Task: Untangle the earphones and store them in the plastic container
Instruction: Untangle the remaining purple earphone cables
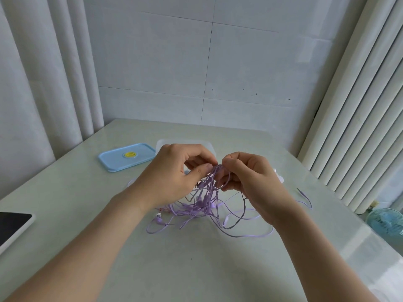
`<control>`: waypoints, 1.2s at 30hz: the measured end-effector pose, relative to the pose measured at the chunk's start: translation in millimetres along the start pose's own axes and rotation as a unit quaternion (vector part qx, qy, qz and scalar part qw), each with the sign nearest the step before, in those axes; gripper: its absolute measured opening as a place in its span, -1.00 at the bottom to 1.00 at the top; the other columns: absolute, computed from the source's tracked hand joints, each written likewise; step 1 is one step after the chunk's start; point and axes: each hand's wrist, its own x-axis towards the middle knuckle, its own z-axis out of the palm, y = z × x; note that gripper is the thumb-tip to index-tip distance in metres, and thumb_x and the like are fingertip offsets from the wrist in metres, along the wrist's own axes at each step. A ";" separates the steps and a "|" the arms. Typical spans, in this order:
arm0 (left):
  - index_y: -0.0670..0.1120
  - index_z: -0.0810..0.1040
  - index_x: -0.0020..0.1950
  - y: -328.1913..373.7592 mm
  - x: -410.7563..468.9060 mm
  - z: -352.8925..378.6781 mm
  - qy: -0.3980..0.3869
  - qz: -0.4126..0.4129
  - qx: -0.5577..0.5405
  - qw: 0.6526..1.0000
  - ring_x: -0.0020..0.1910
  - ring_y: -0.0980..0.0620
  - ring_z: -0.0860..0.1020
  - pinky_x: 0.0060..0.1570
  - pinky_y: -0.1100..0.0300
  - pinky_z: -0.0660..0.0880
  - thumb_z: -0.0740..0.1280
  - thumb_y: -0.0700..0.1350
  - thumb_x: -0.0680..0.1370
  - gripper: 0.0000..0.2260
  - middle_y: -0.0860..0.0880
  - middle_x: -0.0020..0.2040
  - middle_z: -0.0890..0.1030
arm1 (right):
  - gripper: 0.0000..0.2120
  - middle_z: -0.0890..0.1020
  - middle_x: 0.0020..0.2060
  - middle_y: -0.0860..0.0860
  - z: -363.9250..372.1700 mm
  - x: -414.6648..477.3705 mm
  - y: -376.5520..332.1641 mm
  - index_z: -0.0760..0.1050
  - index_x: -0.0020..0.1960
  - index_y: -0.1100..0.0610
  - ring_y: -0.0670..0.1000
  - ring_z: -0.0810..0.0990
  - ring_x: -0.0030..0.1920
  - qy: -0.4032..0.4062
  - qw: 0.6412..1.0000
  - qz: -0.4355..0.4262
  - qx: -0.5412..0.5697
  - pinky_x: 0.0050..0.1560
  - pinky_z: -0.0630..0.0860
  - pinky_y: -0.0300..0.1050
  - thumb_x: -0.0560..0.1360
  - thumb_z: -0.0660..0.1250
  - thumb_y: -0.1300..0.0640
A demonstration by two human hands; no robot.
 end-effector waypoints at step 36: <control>-0.19 0.55 -0.17 5.9 4.2 10.0 0.106 -0.172 -0.237 0.950 -0.36 -0.01 0.55 -0.26 0.17 0.53 0.41 -0.18 0.40 -0.90 -0.21 -0.29 0.63 | -0.75 0.58 -0.29 0.17 7.2 -3.4 -2.9 0.64 -0.21 0.23 0.07 0.48 -0.27 -0.062 0.997 0.020 0.046 -0.23 0.44 -0.10 0.63 0.33 0.27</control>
